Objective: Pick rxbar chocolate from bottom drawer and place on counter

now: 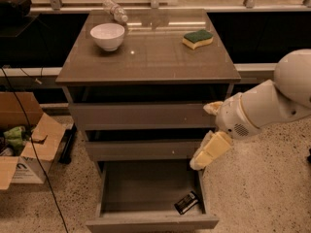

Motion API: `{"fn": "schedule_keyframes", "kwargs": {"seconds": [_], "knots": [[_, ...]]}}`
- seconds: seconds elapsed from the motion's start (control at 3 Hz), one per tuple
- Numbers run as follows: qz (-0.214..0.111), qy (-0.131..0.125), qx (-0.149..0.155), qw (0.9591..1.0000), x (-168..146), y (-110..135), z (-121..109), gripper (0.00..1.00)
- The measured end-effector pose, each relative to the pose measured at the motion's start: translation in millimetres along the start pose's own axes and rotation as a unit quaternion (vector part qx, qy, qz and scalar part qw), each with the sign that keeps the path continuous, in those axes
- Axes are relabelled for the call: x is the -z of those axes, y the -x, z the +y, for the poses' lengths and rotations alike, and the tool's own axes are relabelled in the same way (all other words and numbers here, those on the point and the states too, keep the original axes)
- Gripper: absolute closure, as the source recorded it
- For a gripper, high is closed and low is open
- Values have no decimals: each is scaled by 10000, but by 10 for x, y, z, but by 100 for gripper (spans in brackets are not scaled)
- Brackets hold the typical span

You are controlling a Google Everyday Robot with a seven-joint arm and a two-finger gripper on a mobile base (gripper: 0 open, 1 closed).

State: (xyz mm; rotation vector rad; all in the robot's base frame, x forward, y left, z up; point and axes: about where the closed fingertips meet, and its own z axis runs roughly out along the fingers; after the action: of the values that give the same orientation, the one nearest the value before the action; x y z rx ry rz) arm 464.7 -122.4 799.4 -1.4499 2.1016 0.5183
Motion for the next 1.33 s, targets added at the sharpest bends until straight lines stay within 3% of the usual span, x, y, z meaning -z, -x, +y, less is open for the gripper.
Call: {"fn": "schedule_keyframes", "kwargs": {"seconds": [0.33, 0.67, 1.0, 1.33], "knots": [[-328, 243, -361, 9985, -303, -129, 54, 0], [-791, 524, -768, 9925, -700, -380, 117, 0], [-1169, 924, -1049, 9833, -1206, -704, 162, 0], [-1232, 1097, -1162, 9794, -1382, -820, 191, 0]]}}
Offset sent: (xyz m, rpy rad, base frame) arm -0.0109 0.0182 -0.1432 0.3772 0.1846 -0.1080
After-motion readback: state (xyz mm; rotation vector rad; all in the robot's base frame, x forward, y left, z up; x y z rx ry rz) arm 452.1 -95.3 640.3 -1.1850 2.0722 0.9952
